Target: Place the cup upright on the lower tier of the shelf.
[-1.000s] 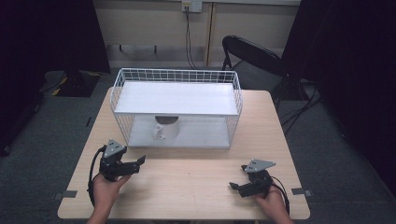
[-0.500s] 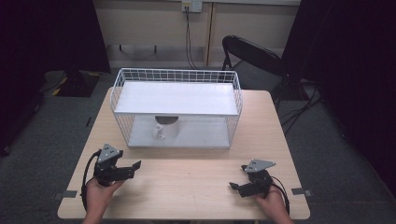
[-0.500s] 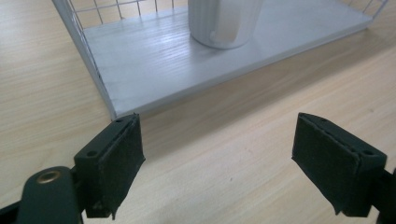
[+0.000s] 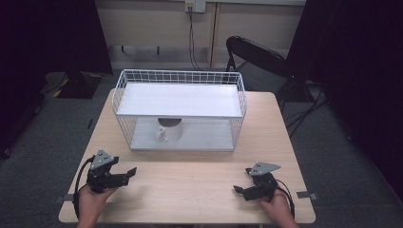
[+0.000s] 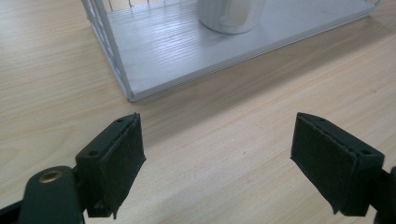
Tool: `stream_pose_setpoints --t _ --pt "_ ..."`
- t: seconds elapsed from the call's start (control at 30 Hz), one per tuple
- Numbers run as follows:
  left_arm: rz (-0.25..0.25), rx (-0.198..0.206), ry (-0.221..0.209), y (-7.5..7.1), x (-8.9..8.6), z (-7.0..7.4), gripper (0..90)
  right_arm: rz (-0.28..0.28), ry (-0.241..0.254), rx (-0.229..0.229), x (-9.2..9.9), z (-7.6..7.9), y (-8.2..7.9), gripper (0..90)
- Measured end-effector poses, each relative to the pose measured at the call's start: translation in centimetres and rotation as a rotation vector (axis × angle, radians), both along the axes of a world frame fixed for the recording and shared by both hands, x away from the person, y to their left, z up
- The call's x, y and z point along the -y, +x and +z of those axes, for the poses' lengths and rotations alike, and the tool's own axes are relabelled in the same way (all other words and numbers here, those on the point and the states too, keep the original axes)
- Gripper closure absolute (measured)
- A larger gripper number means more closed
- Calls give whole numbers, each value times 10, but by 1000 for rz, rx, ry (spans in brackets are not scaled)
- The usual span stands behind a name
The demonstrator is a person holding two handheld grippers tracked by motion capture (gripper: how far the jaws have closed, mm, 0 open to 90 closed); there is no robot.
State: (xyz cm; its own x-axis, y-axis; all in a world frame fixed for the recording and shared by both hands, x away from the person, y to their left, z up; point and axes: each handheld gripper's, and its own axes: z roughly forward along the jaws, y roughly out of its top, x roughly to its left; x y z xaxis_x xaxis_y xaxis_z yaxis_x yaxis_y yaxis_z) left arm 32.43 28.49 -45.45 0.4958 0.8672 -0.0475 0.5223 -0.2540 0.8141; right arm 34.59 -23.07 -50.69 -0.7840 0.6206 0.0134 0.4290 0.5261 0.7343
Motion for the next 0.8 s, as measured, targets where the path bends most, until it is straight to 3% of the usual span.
stream_pose_setpoints --t 0.8 --pt "-15 5 9 -19 -44 -9 172 0 0 0 0 0 0 134"
